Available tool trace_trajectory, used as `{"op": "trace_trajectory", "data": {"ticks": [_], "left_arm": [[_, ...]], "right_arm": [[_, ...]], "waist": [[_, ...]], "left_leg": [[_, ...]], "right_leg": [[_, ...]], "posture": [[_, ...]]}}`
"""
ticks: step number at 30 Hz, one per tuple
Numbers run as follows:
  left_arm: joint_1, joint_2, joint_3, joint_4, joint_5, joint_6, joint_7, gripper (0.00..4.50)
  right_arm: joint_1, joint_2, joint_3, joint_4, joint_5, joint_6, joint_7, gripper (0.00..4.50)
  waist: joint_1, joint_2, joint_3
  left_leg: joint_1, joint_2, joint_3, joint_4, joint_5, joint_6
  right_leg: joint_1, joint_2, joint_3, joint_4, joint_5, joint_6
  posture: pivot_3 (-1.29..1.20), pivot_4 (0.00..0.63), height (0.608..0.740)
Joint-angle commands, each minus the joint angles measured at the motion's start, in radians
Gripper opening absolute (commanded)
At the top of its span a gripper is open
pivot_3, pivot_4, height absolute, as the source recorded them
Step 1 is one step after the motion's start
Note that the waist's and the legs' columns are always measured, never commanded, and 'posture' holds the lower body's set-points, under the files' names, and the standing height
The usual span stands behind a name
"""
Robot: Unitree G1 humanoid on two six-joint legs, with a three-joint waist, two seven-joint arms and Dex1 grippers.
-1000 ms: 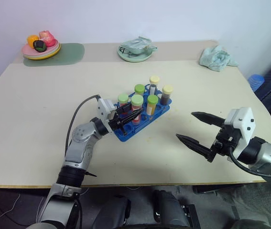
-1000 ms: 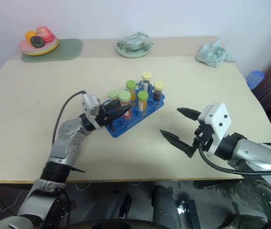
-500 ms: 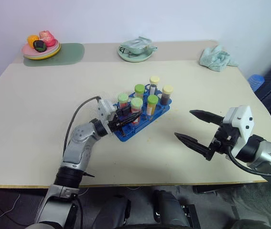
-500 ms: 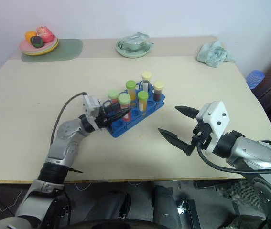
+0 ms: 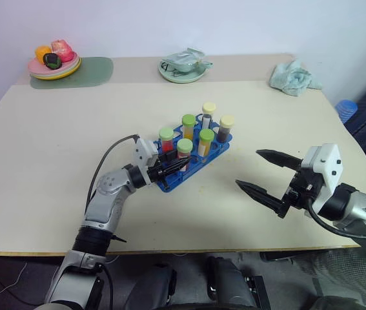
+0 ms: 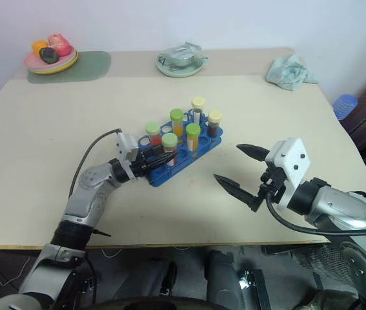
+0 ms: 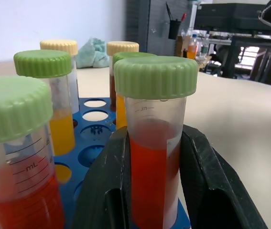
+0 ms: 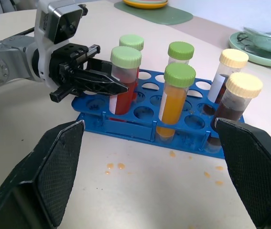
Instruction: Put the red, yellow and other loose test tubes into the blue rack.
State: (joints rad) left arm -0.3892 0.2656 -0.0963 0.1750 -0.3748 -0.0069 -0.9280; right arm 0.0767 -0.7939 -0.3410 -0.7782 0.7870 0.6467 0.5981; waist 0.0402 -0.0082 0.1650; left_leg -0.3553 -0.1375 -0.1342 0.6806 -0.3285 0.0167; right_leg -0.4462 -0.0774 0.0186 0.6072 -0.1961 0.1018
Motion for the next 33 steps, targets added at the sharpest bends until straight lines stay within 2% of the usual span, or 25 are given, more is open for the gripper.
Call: {"op": "trace_trajectory", "data": {"ticks": [1, 5, 6, 12, 16, 20, 23, 29, 33], "left_arm": [[0.013, 0.007, 0.018, -0.023, -0.031, 0.007, -0.035, 2.22], [0.037, -0.003, 0.025, -0.056, -0.011, -0.007, 0.009, 4.24], [0.046, 0.0, 0.023, -0.071, -0.012, 0.0, 0.011, 4.49], [0.141, 0.063, 0.088, -0.177, -0.046, 0.022, 0.03, 4.49], [0.236, 0.137, 0.165, -0.206, -0.056, -0.045, -0.008, 4.49], [0.351, 0.229, 0.252, -0.215, -0.008, -0.077, 0.037, 4.49], [0.424, 0.291, 0.318, -0.21, -0.036, -0.098, -0.003, 4.49], [0.518, 0.352, 0.382, -0.227, -0.078, -0.08, -0.049, 4.49], [0.564, 0.366, 0.382, -0.283, -0.11, -0.033, -0.061, 4.49]], "right_arm": [[-0.014, 0.008, -0.002, -0.006, 0.0, -0.021, 0.0, 4.5], [-0.018, 0.009, 0.002, 0.0, -0.001, -0.022, 0.005, 4.5], [-0.018, 0.008, 0.003, 0.001, -0.001, -0.023, 0.007, 4.5], [0.021, 0.007, -0.008, 0.01, -0.007, -0.036, 0.032, 4.5], [0.075, 0.012, -0.038, 0.022, -0.019, -0.057, 0.051, 4.5], [0.152, 0.015, -0.083, 0.035, -0.053, -0.088, 0.074, 4.5], [0.209, 0.026, -0.131, 0.044, -0.067, -0.114, 0.093, 4.5], [0.293, 0.045, -0.17, 0.094, -0.13, -0.198, 0.161, 4.5], [0.292, 0.047, -0.156, 0.133, -0.152, -0.236, 0.188, 4.5]], "waist": [[0.0, 0.0, 0.0], [0.002, 0.0, 0.0], [0.002, 0.0, 0.0], [0.0, 0.0, 0.001], [0.0, 0.0, 0.001], [0.002, 0.001, 0.001], [0.003, 0.001, 0.001], [0.001, 0.001, 0.001], [0.0, 0.002, 0.001]], "left_leg": [[0.0, 0.0, 0.0, 0.0, 0.0, 0.0], [0.0, 0.0, 0.0, 0.0, 0.0, 0.0], [0.0, 0.0, 0.0, 0.0, 0.0, 0.0], [0.0, 0.0, 0.0, 0.0, 0.0, 0.0], [0.0, 0.0, 0.0, 0.0, 0.0, 0.0], [0.0, 0.0, 0.0, 0.0, -0.002, 0.002], [0.0, 0.0, 0.0, 0.0, -0.003, 0.005], [0.0, 0.0, 0.0, -0.001, -0.003, 0.005], [0.0, 0.0, 0.0, -0.001, -0.003, 0.005]], "right_leg": [[0.0, 0.0, 0.0, 0.0, 0.0, 0.0], [0.0, 0.0, 0.0, 0.0, 0.0, 0.0], [0.0, 0.0, 0.0, 0.0, 0.0, 0.0], [0.0, 0.0, 0.0, 0.0, 0.0, 0.0], [0.0, 0.0, 0.0, 0.0, 0.0, 0.0], [0.001, 0.0, 0.0, -0.001, 0.0, 0.0], [0.001, 0.0, 0.0, -0.002, 0.0, 0.0], [0.002, 0.0, -0.001, -0.004, 0.0, 0.0], [0.003, 0.0, -0.001, -0.006, 0.0, 0.0]], "posture": [[0.0, 0.15, 0.74], [0.0, 0.15, 0.74], [0.0, 0.15, 0.74], [0.0, 0.15, 0.74], [0.0, 0.15, 0.74], [0.0, 0.15, 0.74], [0.0, 0.15, 0.74], [0.0, 0.15, 0.74], [0.0, 0.15, 0.74]]}}
